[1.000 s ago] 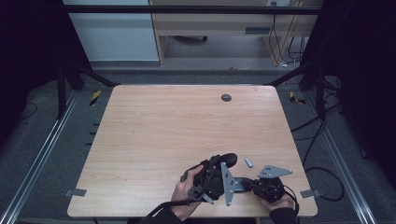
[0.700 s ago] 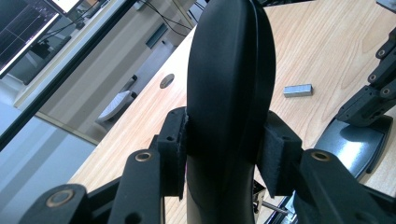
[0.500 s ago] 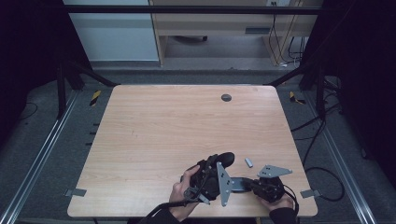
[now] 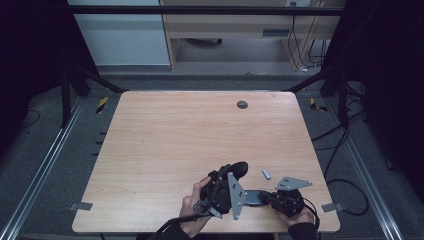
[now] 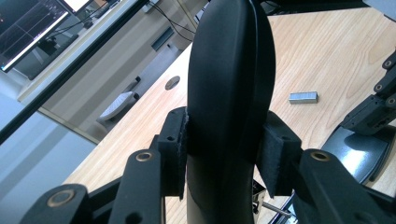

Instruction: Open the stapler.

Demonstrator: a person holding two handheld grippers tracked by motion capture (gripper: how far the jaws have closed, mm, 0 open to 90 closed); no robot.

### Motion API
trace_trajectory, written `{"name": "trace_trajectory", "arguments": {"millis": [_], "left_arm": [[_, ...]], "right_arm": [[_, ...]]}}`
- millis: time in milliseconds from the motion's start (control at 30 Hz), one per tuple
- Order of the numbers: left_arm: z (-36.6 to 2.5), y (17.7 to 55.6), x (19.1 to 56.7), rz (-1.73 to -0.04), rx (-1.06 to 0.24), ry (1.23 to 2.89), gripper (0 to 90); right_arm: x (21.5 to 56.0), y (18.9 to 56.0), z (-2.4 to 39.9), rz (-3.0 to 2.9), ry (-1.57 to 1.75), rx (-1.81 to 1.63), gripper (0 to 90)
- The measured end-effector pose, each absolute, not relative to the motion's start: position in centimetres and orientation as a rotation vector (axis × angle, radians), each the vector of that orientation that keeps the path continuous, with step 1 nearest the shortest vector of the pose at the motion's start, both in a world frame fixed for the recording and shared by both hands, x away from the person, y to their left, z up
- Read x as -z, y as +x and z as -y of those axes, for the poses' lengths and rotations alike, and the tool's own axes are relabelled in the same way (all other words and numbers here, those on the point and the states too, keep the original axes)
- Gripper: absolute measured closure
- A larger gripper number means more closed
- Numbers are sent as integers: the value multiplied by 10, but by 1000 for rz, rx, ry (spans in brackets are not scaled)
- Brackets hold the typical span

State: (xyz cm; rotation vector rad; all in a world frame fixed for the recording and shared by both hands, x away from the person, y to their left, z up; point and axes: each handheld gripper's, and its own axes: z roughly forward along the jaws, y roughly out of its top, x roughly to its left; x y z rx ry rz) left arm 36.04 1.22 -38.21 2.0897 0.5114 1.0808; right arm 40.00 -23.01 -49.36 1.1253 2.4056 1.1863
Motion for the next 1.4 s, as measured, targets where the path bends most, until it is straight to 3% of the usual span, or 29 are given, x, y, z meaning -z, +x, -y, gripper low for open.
{"name": "trace_trajectory", "arguments": {"millis": [1400], "left_arm": [[-54, 358, 371, -625, -1014, 1976, 585]], "right_arm": [[494, 399, 229, -2412, 1109, -1189, 900]]}}
